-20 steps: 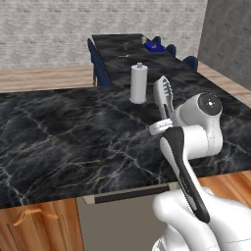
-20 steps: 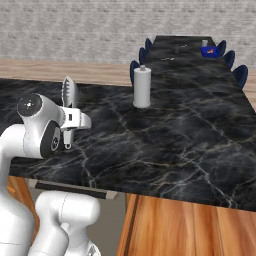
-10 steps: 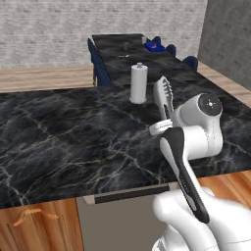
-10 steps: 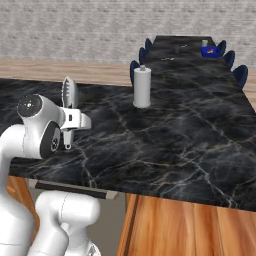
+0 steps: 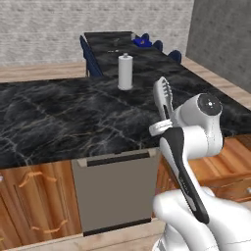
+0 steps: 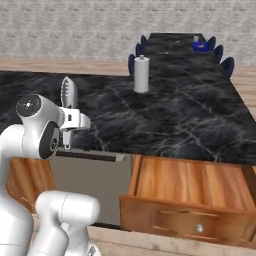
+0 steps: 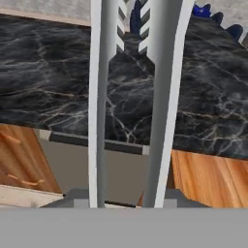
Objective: Take the tongs from the drawer on the right and place them on the dining counter next to the tray containing the hot dog.
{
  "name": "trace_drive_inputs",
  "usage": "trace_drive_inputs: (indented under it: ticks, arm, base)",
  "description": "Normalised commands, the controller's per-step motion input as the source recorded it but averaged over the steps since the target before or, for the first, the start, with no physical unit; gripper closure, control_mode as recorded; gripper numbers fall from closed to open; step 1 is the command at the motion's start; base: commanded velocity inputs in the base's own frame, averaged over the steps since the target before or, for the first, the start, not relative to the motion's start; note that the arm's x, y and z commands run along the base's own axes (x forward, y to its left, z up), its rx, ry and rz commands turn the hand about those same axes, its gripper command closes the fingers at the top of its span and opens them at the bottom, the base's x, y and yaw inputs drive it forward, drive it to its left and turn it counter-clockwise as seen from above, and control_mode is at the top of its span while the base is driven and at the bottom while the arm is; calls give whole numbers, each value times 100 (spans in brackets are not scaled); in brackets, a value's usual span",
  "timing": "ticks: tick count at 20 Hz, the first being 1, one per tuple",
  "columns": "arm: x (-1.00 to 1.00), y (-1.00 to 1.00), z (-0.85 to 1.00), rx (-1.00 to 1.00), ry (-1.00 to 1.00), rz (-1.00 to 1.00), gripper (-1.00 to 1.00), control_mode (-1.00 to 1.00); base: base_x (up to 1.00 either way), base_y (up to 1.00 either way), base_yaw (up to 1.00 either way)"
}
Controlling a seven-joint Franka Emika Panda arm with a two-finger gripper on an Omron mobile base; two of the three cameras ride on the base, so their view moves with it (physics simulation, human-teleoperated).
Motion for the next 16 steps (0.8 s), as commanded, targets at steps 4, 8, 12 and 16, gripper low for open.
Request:
trace_drive_inputs:
  ticks: [4,8,12,16]
  arm:
    - [0,0,0,0,0,0,100,100]
    - [0,0,0,0,0,0,100,100]
    - [0,0,0,0,0,0,100,100]
    - [0,0,0,0,0,0,100,100]
  base:
    - [-100,-1,-14]
    - [-87,-26,-20]
    - [-12,-100,-17]
    - [4,-100,-12]
